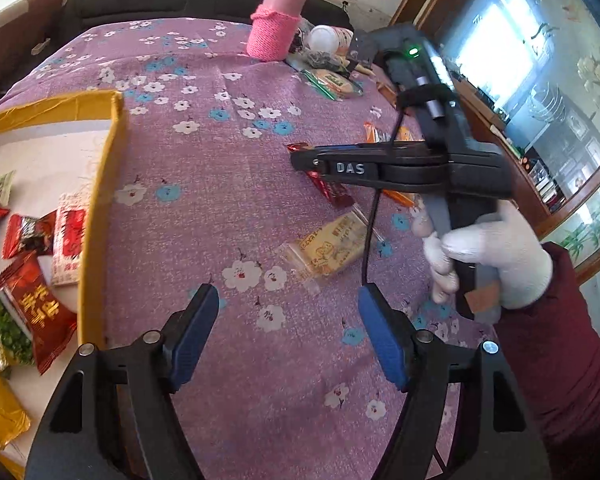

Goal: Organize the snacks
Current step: 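Grasp the red gold-print candy with the right tool, then grasp the wrapped biscuit bar with the left tool while the right tool holds the red candy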

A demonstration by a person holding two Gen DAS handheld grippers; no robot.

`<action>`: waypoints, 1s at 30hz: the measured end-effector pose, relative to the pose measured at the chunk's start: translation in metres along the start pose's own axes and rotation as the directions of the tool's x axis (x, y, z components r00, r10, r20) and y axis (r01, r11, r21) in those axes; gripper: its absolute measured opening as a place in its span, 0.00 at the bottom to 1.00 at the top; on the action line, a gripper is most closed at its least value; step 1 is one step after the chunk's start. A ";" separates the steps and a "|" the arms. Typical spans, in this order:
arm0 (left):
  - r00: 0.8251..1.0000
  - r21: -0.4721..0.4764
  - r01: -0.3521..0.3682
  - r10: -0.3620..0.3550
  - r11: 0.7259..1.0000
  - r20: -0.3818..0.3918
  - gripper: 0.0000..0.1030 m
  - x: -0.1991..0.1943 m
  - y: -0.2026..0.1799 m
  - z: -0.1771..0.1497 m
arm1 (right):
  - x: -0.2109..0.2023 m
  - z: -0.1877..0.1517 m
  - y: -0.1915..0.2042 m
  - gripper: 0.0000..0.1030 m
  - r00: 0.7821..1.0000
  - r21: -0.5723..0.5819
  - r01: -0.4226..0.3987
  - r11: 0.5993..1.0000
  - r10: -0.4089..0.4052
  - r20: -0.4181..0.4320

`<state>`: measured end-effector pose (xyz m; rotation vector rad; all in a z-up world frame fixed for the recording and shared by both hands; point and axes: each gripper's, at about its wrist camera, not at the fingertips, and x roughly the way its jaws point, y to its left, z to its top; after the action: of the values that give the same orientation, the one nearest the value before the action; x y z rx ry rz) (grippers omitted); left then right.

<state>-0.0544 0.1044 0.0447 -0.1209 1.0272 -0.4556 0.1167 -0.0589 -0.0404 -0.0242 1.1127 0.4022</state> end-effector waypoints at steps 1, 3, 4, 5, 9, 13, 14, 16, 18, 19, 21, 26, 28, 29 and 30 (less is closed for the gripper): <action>1.000 0.033 -0.009 0.009 0.999 -0.007 0.70 0.008 -0.008 0.004 | -0.012 -0.006 -0.006 0.25 1.000 0.027 -0.013 1.000 0.012 0.023; 0.999 0.105 -0.042 0.044 0.994 -0.011 0.70 0.026 -0.021 0.012 | -0.035 -0.015 -0.018 0.25 0.996 0.076 -0.053 0.996 0.047 0.076; 0.998 0.150 -0.059 0.063 0.987 -0.023 0.70 0.036 -0.028 0.016 | -0.046 -0.020 -0.023 0.25 0.993 0.092 -0.064 0.994 0.055 0.101; 0.996 0.191 -0.075 0.083 0.979 -0.037 0.70 0.046 -0.034 0.018 | -0.057 -0.025 -0.027 0.25 0.990 0.104 -0.077 0.992 0.064 0.123; 0.991 0.368 -0.079 0.113 0.927 -0.073 0.70 0.075 -0.051 0.025 | -0.084 -0.042 -0.040 0.25 0.978 0.153 -0.152 0.976 0.127 0.166; 0.990 0.461 -0.028 0.089 0.887 -0.111 0.71 0.088 -0.059 0.035 | -0.097 -0.060 -0.052 0.25 0.964 0.198 -0.224 0.954 0.188 0.186; 0.988 0.481 -0.017 0.088 0.877 -0.124 0.72 0.090 -0.062 0.035 | -0.098 -0.063 -0.053 0.25 0.962 0.206 -0.233 0.950 0.194 0.193; 0.986 0.482 -0.022 0.100 0.876 -0.137 0.72 0.091 -0.067 0.034 | -0.098 -0.068 -0.055 0.25 0.960 0.217 -0.239 0.946 0.196 0.201; 0.985 0.465 -0.041 0.114 0.884 -0.129 0.66 0.090 -0.071 0.032 | -0.096 -0.073 -0.060 0.25 0.955 0.234 -0.257 0.938 0.209 0.210; 0.986 0.454 -0.046 0.112 0.890 -0.120 0.62 0.089 -0.072 0.031 | -0.097 -0.076 -0.061 0.25 0.952 0.239 -0.264 0.934 0.214 0.217; 0.988 0.420 -0.065 0.117 0.905 -0.100 0.39 0.085 -0.071 0.030 | -0.097 -0.081 -0.063 0.25 0.949 0.251 -0.273 0.929 0.218 0.226; 0.992 0.318 -0.088 0.111 0.944 -0.056 0.30 0.071 -0.058 0.025 | -0.099 -0.089 -0.063 0.25 0.947 0.265 -0.281 0.922 0.220 0.235; 0.995 0.273 -0.085 0.097 0.958 -0.031 0.30 0.062 -0.051 0.023 | -0.103 -0.091 -0.062 0.25 0.945 0.269 -0.282 0.921 0.219 0.243; 0.996 0.248 -0.075 0.083 0.966 -0.022 0.30 0.056 -0.047 0.022 | -0.105 -0.092 -0.061 0.25 0.944 0.269 -0.283 0.921 0.218 0.246; 0.997 0.228 -0.071 0.075 0.971 -0.006 0.30 0.050 -0.043 0.021 | -0.106 -0.091 -0.059 0.25 0.944 0.267 -0.283 0.921 0.218 0.249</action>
<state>-0.0279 0.0420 0.0288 0.1255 0.9834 -0.5046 0.0169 -0.1659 0.0008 0.4270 0.9538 0.4502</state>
